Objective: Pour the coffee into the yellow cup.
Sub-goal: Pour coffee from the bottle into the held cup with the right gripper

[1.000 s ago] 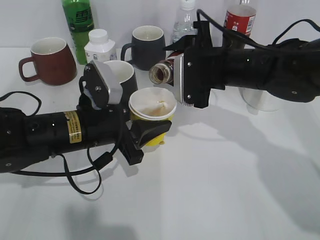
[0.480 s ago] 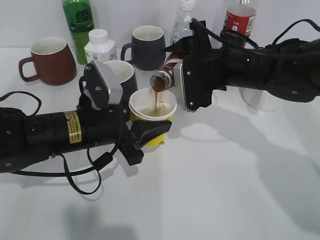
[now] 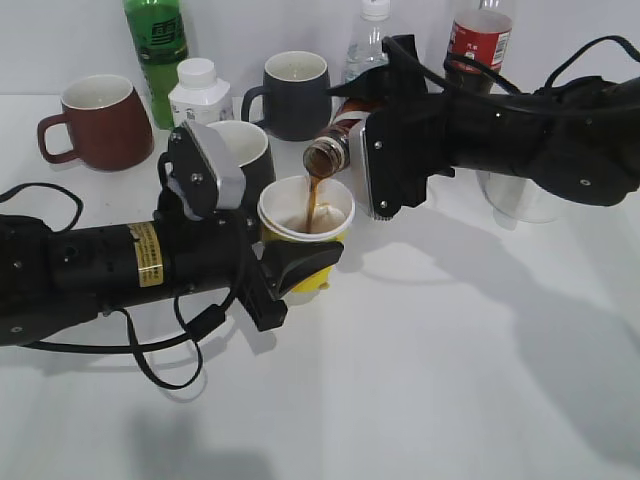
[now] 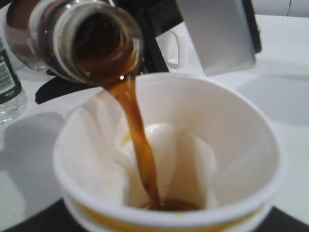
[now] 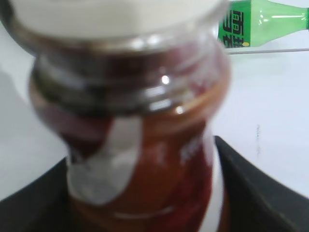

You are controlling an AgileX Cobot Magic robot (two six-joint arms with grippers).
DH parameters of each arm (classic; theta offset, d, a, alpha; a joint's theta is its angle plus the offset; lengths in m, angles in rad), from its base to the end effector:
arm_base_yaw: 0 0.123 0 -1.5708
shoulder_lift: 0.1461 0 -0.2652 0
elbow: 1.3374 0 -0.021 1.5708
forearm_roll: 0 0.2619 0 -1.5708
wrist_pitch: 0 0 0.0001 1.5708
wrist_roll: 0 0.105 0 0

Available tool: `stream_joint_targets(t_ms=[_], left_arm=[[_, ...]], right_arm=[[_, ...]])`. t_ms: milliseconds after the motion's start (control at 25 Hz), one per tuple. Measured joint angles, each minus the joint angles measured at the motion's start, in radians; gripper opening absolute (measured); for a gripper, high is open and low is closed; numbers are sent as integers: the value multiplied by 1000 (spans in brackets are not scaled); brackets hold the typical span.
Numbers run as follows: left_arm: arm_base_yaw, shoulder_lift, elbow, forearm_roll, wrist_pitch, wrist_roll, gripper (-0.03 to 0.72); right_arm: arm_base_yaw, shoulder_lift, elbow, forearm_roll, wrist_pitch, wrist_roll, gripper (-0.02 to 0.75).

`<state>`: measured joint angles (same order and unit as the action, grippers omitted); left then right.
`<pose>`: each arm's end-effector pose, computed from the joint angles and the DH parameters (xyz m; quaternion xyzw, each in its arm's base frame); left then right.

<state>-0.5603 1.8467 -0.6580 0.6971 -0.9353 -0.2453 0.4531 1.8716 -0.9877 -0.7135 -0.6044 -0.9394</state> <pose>0.2522 -0.2223 0.1145 0.4407 0.6564 -0.3105 0.5277 0.3474 0.2125 0.1593 -0.7307 0.3316 -0.1722 0.5713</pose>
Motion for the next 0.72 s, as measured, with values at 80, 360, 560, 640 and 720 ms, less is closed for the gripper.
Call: stream_joint_targets(t_ms=[80, 360, 560, 640, 720], left_arm=[[0, 0, 0, 0, 0, 0, 391], [0, 0, 0, 1, 0, 0, 391], [0, 0, 0, 2, 0, 0, 391], [-1, 0, 0, 2, 0, 0, 391], [-1, 0, 0, 3, 0, 0, 391]], right_arm=[[0, 0, 0, 1, 0, -4, 499], [0, 0, 0, 1, 0, -18, 499], [0, -1, 0, 1, -2, -39, 499], [0, -1, 0, 1, -3, -44, 499], [0, -1, 0, 1, -3, -48, 499]])
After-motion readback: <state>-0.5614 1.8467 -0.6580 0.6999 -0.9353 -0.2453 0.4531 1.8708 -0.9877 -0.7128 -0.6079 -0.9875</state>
